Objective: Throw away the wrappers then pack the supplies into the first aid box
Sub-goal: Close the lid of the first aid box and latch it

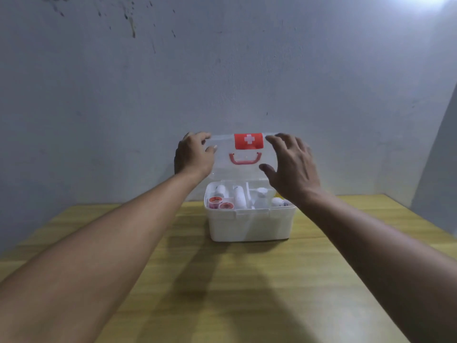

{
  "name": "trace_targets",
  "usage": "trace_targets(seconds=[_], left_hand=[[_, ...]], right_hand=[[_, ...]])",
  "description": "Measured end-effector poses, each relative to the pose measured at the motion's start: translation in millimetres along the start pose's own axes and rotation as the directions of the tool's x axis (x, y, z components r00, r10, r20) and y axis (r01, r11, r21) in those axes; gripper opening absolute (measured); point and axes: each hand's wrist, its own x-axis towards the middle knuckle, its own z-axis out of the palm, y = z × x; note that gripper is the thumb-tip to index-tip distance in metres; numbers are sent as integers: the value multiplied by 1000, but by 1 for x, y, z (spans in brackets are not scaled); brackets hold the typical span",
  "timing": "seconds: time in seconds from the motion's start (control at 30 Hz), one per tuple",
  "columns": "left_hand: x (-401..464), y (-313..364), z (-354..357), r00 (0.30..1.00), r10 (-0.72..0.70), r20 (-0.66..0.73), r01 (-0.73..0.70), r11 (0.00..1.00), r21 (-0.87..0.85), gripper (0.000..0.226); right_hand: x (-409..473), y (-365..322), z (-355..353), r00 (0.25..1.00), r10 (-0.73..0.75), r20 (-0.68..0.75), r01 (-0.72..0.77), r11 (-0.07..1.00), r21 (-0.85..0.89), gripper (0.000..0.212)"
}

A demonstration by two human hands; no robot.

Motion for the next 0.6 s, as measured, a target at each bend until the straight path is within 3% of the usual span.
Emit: trace_targets(seconds=[0.13,0.4,0.6], left_hand=[[-14,-5,-16,993,115,-1,-115,992,56,25],[-48,-7,-38,966,217,143,-231,968,96,34],[-78,-4,-40,940,231,251,-261,960,96,43]], right_hand=[[3,-3,-1,994,-93,60,95,995,-26,63],[-29,-4,-12,983,-180,46,179,984,20,26],[-64,-6,-23,981,-147,130,140,988,63,50]])
